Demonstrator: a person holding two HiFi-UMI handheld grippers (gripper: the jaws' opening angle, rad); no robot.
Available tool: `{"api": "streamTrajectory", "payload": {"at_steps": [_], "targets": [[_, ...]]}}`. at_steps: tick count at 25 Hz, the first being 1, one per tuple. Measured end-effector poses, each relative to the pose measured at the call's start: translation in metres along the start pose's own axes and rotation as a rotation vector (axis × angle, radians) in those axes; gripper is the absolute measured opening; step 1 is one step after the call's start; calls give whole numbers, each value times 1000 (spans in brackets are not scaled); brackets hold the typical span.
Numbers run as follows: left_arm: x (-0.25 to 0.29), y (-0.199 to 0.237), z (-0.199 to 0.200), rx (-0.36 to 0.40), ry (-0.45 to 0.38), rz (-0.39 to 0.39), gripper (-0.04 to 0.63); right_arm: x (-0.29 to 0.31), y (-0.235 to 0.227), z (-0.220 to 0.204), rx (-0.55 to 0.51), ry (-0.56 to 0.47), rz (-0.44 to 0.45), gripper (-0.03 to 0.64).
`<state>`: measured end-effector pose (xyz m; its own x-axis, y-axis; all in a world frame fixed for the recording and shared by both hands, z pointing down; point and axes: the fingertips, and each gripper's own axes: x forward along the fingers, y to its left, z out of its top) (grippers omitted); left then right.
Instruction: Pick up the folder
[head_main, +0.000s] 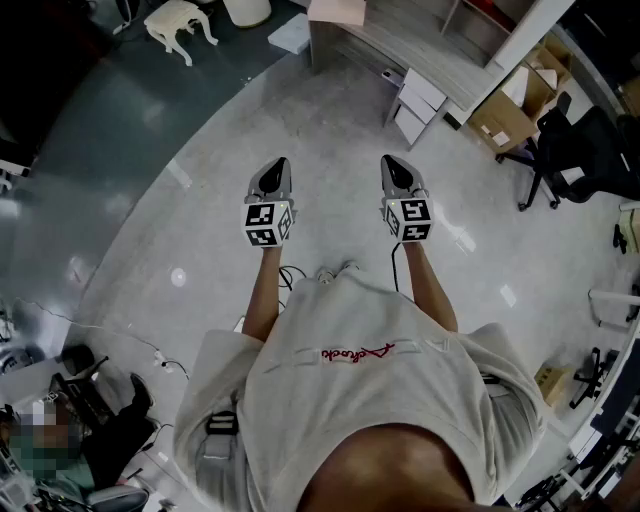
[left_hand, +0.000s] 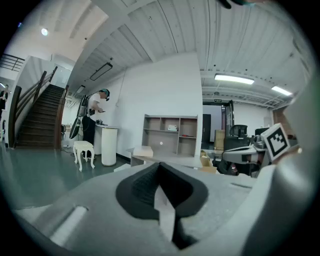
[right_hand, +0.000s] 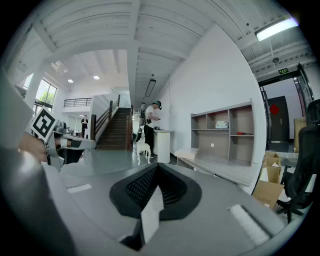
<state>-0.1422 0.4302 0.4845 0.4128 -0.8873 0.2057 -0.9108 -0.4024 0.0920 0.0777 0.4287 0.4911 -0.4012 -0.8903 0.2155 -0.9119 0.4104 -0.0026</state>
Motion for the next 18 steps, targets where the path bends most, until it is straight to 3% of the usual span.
{"api": "streamTrajectory", "payload": {"at_steps": [18], "targets": [[32,-18,3,-1,-2,-12,0,11,-32,5,29,-33,3,6]]}}
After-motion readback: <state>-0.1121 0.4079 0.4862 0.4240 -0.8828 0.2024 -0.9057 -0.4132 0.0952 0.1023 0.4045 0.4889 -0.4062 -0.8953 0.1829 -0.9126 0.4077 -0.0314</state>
